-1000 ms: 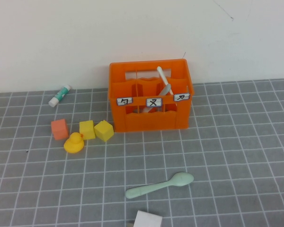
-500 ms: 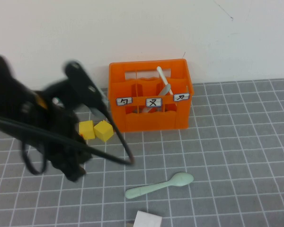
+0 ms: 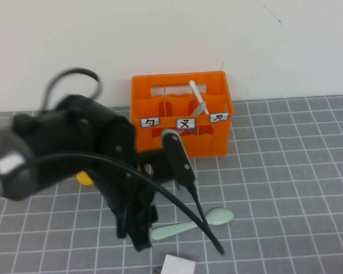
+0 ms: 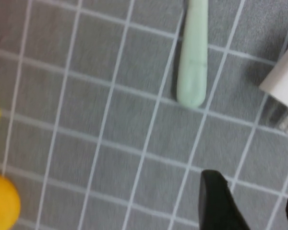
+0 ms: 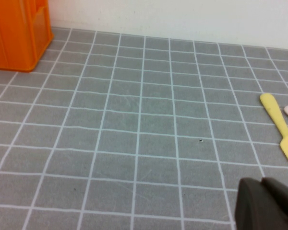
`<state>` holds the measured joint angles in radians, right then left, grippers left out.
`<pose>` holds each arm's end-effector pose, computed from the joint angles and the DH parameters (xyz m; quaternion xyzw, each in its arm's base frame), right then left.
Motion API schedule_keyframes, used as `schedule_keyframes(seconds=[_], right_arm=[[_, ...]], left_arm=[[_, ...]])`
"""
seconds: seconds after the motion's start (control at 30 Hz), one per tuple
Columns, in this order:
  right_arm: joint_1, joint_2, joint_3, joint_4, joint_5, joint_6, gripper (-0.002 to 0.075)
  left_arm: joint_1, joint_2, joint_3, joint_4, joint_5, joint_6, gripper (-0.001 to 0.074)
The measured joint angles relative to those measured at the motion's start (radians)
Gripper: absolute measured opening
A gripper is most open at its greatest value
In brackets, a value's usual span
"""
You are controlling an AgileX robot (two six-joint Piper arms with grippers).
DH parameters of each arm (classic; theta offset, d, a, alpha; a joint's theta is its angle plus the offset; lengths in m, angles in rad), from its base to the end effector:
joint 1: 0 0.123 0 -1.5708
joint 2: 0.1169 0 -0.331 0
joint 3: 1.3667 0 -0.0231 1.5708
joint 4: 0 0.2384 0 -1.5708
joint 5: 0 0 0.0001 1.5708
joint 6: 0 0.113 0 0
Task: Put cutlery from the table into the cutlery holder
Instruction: Pick up the spoon
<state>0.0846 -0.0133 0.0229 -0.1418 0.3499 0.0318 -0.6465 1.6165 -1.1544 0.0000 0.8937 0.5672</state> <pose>0.0159 -0.0042 0.1686 -0.0593 0.7932 -0.0244 0.6055 0.2534 -0.1912 0.2759 0.5638 0.8121 -0.0060 0.1504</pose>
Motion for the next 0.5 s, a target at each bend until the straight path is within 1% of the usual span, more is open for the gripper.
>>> schedule_keyframes(seconds=[0.13, 0.23, 0.37, 0.5], right_arm=[[0.0, 0.0, 0.0, 0.0, 0.0, 0.0, -0.0003], [0.0, 0.0, 0.0, 0.0, 0.0, 0.0, -0.0003], [0.0, 0.0, 0.0, 0.0, 0.0, 0.0, -0.0003], [0.0, 0.0, 0.0, 0.0, 0.0, 0.0, -0.0003]], left_arm=[[-0.049, 0.055, -0.002, 0.034, -0.043, 0.002, 0.0295], [-0.081, 0.097, -0.011, 0.045, -0.067, -0.024, 0.0316], [-0.093, 0.157, -0.034, 0.052, -0.089, -0.071, 0.0329], [-0.094, 0.217, -0.054, 0.056, -0.095, -0.077, 0.0333]])
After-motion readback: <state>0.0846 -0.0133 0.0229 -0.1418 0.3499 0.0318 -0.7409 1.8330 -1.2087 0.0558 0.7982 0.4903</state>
